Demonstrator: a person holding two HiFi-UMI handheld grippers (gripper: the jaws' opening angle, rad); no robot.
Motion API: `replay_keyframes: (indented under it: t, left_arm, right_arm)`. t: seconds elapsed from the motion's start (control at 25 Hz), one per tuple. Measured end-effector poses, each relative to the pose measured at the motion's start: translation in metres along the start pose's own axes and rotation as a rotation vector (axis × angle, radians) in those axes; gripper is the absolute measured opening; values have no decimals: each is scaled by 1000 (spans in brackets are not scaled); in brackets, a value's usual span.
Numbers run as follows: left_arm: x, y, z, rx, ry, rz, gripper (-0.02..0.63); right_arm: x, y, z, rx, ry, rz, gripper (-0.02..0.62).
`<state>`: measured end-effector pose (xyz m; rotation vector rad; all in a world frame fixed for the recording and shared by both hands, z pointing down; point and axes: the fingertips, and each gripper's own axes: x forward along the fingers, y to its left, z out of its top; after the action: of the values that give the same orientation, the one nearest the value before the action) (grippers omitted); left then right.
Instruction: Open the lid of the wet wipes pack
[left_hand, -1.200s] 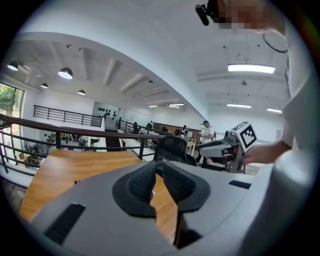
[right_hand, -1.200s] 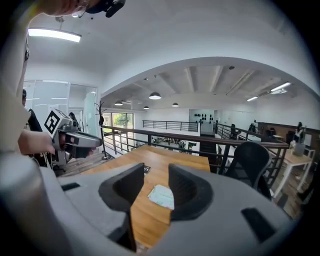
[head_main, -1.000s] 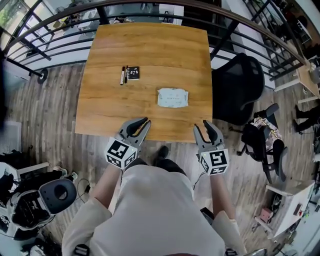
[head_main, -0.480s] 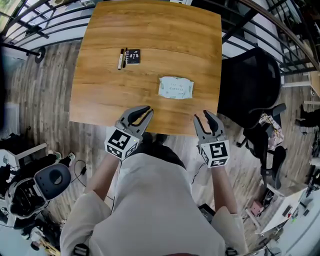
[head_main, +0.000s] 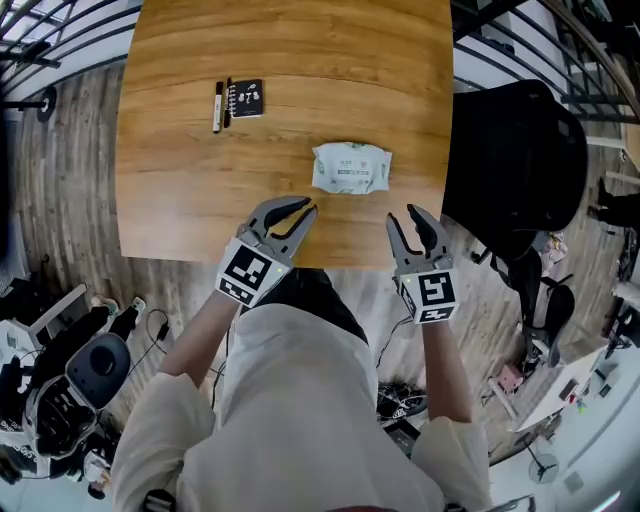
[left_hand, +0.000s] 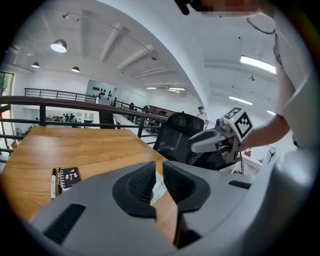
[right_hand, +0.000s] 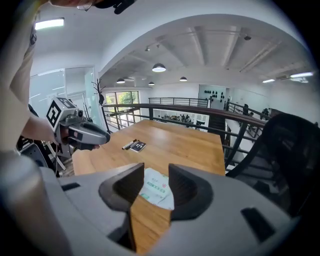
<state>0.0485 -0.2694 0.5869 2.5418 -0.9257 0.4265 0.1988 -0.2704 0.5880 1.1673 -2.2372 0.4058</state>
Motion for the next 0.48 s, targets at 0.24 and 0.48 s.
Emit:
replay_keyframes:
  t: [0.24, 0.48]
  left_arm:
    - [45, 18, -31, 21, 42, -44, 38]
    - [86, 32, -60, 50, 81, -84, 38]
  right_arm:
    - [45, -6, -22, -35, 66, 7, 138]
    - [89, -6, -43, -73, 116, 34, 138]
